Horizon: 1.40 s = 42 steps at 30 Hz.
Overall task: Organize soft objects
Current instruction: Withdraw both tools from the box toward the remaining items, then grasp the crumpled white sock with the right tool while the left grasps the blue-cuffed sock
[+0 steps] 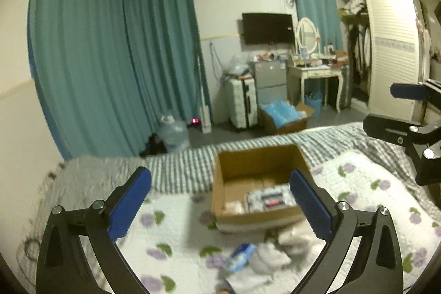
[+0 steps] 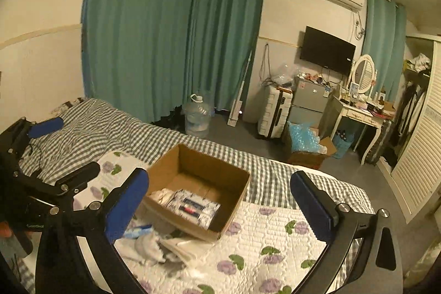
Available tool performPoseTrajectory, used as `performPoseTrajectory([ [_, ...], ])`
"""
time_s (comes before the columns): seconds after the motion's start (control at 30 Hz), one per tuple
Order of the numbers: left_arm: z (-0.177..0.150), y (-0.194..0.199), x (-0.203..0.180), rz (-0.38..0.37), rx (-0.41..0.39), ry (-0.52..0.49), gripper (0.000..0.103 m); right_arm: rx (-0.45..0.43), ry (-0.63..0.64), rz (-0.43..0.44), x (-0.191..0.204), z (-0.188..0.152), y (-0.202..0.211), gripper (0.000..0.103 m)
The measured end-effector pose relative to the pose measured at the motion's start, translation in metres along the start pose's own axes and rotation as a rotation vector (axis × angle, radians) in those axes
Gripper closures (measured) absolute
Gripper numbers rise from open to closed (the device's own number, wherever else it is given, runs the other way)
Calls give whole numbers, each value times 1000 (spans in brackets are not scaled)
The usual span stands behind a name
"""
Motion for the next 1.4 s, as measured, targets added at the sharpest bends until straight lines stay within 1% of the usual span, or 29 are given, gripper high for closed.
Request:
performPoseTrajectory([
  [0.07,-15,-2,-1,-2,36,46,0,26,-3,6,4,-15,1,0],
  [0.13,-36,-5,-4,-5,67,82,0,70,-9,12,10,-37,-8,0],
  [0.17,-46,-9,-7,-8,84,91,0,94,-6,15,12,-47,-15,0],
  [0.23,-67,-19,-9,11,118,117,0,145,-4,16,17,-74,-29,0],
  [0.27,-80,-27,-11,15,147,125,0,177,-9,18,18,-91,-38,0],
  [0.4,-124,-55,-18,24,248,171,1,274,-38,58,22,-137,-76,0],
  [0.47,-142,-67,-22,32,287,181,2,322,-52,62,20,-158,-96,0],
  [0.57,-165,-78,-29,34,323,170,2,377,-58,57,19,-188,-120,0],
  [0.73,-191,-92,-45,26,358,111,4,449,-63,101,28,-232,-140,1],
  [0.83,-206,-102,-47,17,412,102,4,509,-74,122,32,-252,-150,4],
  [0.87,-212,-105,-45,15,426,105,4,525,-78,133,35,-259,-154,6],
  [0.93,-221,-109,-45,13,451,99,7,543,-71,153,40,-266,-158,9],
  [1.0,-229,-113,-47,20,473,75,10,545,-63,169,45,-268,-161,15],
  [1.03,-232,-114,-48,17,477,70,11,548,-63,182,48,-268,-163,26],
  [1.07,-234,-114,-48,15,481,65,14,555,-64,200,51,-270,-165,42],
  [1.13,-234,-113,-51,7,484,58,18,577,-60,231,57,-275,-166,56],
  [1.2,-231,-109,-54,-6,472,61,19,569,-39,226,59,-275,-162,59],
  [1.33,-228,-107,-59,-19,468,56,21,552,-89,237,52,-272,-145,60],
  [1.4,-229,-108,-60,-28,471,55,27,550,-101,218,46,-272,-139,60],
])
Point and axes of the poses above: each gripper's, at about its wrist camera, not at the fingertips, and y roughly against the way its jaws point, x to its left, z to its top, the point moved 8 cm from there along -y, roughly the way its jaws point, and after that the axes turned 4 degrees about -z, right-handed, at the moved point
